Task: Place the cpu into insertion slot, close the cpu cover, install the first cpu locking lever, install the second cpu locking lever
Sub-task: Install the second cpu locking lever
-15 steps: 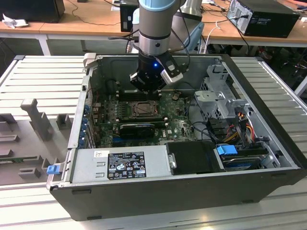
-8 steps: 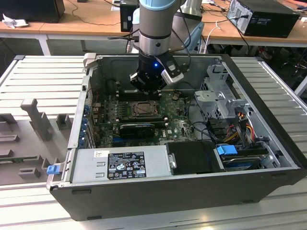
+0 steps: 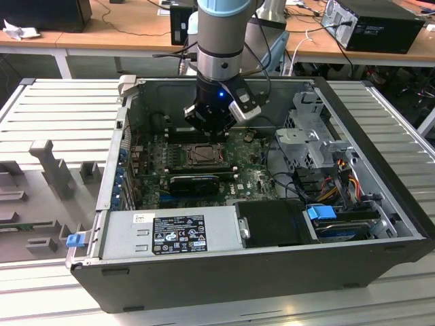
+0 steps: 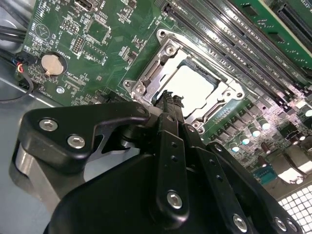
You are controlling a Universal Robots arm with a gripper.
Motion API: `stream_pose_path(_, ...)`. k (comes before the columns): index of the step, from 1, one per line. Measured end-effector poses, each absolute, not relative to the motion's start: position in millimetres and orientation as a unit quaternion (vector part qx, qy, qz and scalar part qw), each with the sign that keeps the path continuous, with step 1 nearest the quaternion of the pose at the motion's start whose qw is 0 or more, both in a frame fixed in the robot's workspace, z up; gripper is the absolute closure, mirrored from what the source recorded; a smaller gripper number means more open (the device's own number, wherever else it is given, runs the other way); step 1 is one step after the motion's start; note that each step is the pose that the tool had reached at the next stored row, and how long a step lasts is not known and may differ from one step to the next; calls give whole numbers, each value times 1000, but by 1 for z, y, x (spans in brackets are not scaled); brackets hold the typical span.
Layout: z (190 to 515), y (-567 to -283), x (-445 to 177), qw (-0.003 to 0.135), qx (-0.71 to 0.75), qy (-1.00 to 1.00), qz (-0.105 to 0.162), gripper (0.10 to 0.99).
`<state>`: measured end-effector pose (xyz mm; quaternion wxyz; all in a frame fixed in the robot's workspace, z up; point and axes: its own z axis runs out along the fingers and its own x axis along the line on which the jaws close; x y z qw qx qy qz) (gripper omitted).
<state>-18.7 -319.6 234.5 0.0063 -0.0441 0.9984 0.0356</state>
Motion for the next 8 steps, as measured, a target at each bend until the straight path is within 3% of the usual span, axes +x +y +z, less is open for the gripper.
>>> stream_pose_path(8, 241, -322, -19, 6, -44, 998, 36, 980)
